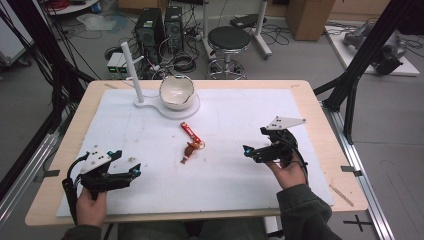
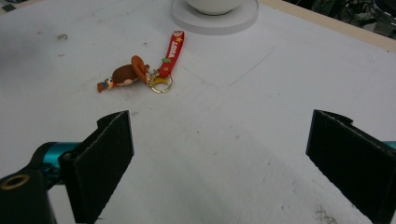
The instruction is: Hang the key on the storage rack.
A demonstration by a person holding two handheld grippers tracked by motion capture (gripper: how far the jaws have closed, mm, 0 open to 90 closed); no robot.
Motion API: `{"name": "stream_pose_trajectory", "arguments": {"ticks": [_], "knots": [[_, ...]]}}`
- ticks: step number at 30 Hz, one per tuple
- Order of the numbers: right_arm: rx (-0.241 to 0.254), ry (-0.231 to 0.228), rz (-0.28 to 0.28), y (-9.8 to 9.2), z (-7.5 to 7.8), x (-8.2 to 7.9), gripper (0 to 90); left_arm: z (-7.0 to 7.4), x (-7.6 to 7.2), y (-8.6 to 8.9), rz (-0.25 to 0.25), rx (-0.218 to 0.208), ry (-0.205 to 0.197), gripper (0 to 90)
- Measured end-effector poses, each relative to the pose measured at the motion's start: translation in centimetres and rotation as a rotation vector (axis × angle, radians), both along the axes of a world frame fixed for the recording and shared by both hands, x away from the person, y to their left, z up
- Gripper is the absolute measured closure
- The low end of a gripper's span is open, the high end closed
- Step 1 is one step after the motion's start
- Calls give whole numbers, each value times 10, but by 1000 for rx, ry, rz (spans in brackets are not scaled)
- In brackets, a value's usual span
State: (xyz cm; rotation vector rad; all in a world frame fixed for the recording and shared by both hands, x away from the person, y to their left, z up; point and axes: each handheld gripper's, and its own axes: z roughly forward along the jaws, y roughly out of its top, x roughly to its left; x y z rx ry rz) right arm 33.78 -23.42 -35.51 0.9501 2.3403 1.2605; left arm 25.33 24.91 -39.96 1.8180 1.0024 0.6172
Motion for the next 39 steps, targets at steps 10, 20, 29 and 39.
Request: {"name": "stream_pose_trajectory", "arguments": {"ticks": [10, 20, 29, 39], "knots": [[25, 21, 22, 24, 15, 15, 68, 0, 0, 0, 1, 3, -2, 204], [30, 16, 48, 46, 25, 29, 69, 0, 0, 1, 6, 4, -3, 204], [22, 46, 56, 68, 25, 48, 107, 0, -1, 1, 0, -3, -2, 204], [-38, 52, 96, 99, 34, 70, 160, 0, -1, 1, 2, -1, -3, 204]]}}
